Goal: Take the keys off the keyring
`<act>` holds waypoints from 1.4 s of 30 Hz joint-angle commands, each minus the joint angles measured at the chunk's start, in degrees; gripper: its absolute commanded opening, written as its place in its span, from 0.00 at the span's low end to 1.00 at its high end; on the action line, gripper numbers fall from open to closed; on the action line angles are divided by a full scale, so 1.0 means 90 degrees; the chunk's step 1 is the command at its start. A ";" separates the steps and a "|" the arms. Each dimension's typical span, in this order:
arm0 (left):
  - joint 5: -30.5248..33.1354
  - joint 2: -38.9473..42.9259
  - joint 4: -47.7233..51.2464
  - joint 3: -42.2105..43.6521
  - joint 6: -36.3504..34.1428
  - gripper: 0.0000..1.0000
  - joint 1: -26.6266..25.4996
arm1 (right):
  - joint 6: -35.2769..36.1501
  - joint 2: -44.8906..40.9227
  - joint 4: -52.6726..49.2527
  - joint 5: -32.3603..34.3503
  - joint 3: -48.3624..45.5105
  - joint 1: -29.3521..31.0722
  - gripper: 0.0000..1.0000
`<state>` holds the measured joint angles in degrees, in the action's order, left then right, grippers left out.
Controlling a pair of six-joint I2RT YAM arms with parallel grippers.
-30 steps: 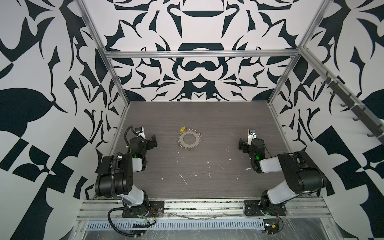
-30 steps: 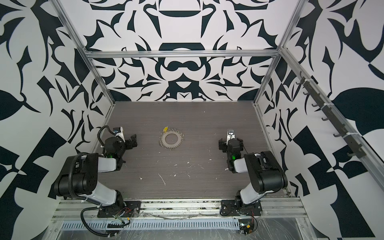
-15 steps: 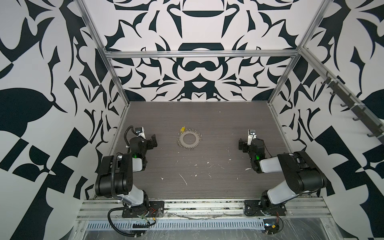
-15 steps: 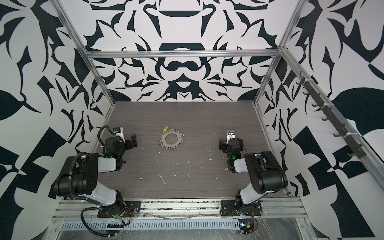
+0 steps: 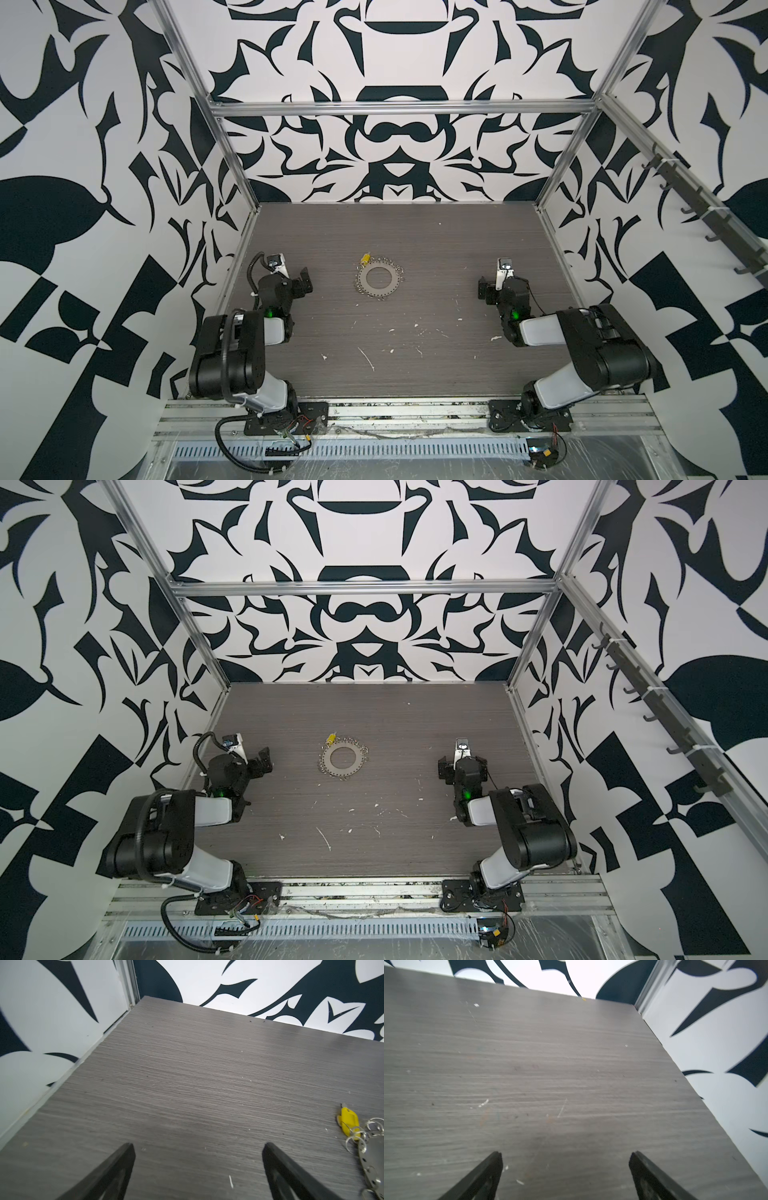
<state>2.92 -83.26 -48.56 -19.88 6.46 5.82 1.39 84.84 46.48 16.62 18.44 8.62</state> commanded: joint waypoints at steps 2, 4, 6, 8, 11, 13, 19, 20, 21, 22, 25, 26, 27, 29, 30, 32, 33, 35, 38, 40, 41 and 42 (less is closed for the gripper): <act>0.0340 0.1544 0.2076 -0.0713 0.0551 0.99 -0.0083 | -0.0797 -0.1544 -0.3028 0.0419 0.1239 0.0317 1.00; -0.0003 0.1733 0.3372 -0.1433 0.0760 0.99 -0.0116 | -0.1553 -0.1890 -0.4552 -0.0034 0.1923 0.0378 1.00; -0.0251 0.1612 0.4297 -0.2020 0.1075 0.99 -0.0239 | -0.2137 -0.1941 -0.5309 -0.0745 0.2391 0.0494 1.00; -0.0452 0.1363 0.4875 -0.2469 0.1369 0.99 -0.0436 | -0.2741 -0.1817 -0.5622 -0.1329 0.2669 0.0693 1.00; -0.0881 0.0683 0.5340 -0.2995 0.1930 1.00 -0.0934 | -0.3310 -0.1419 -0.5653 -0.1919 0.2945 0.1113 1.00; -0.0947 0.0268 0.5648 -0.3324 0.2246 1.00 -0.1379 | -0.3478 -0.1119 -0.5682 -0.2175 0.3151 0.1306 1.00; -0.1118 -0.0952 0.6040 -0.3975 0.2598 0.98 -0.2377 | -0.4034 -0.0333 -0.5687 -0.3240 0.3589 0.1356 1.00; -0.1223 -0.1146 0.6024 -0.4045 0.2716 0.97 -0.2398 | -0.4074 -0.0269 -0.5685 -0.3321 0.3605 0.1366 1.00; -0.1339 -0.1311 0.6029 -0.4133 0.2788 0.96 -0.2403 | -0.4103 -0.0237 -0.5695 -0.3348 0.3624 0.1368 1.00; -0.1450 -0.1483 0.6048 -0.4217 0.2840 0.94 -0.2406 | -0.4118 -0.0218 -0.5687 -0.3358 0.3627 0.1375 1.00; -0.1607 -0.1798 0.6040 -0.4389 0.2957 0.92 -0.2440 | -0.4081 -0.0281 -0.5762 -0.3327 0.3635 0.1380 1.00; -0.1694 -0.1879 0.6040 -0.4447 0.2988 0.92 -0.2448 | -0.4049 -0.0304 -0.5819 -0.3312 0.3666 0.1379 1.00; -0.1760 -0.1952 0.6040 -0.4496 0.3010 0.92 -0.2461 | -0.4015 -0.0320 -0.5870 -0.3304 0.3682 0.1377 1.00; -0.1901 -0.2087 0.5988 -0.4556 0.3103 0.91 -0.2496 | -0.3946 -0.0364 -0.5973 -0.3266 0.3706 0.1376 1.00; -0.1925 -0.2138 0.5975 -0.4576 0.3120 0.91 -0.2503 | -0.3935 -0.0390 -0.5994 -0.3247 0.3707 0.1369 1.00; -0.1824 -0.2227 0.5962 -0.4595 0.3138 0.91 -0.2532 | -0.3915 -0.0425 -0.6041 -0.3252 0.3720 0.1378 1.00; -0.1796 -0.2256 0.5936 -0.4573 0.3180 0.91 -0.2532 | -0.3901 -0.0433 -0.6059 -0.3256 0.3723 0.1376 1.00; -0.1971 -0.2338 0.5843 -0.4604 0.3277 0.91 -0.2541 | -0.3875 -0.0460 -0.6101 -0.3261 0.3733 0.1376 1.00; -0.2129 -0.2454 0.5805 -0.4681 0.3407 0.91 -0.2626 | -0.3811 -0.0493 -0.6161 -0.3245 0.3762 0.1376 1.00; -0.2173 -0.2494 0.5791 -0.4685 0.3447 0.90 -0.2692 | -0.3752 -0.0501 -0.6198 -0.3234 0.3791 0.1378 1.00; -0.2243 -0.2530 0.5776 -0.4685 0.3452 0.90 -0.2709 | -0.3731 -0.0515 -0.6224 -0.3234 0.3810 0.1376 1.00; -0.2365 -0.2570 0.5776 -0.4686 0.3443 0.90 -0.2727 | -0.3710 -0.0518 -0.6247 -0.3239 0.3827 0.1370 1.00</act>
<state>-15.51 -105.08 3.70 -60.55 35.88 -18.02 -33.21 82.00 -9.13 -12.36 50.17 20.97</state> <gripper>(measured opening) 0.902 0.997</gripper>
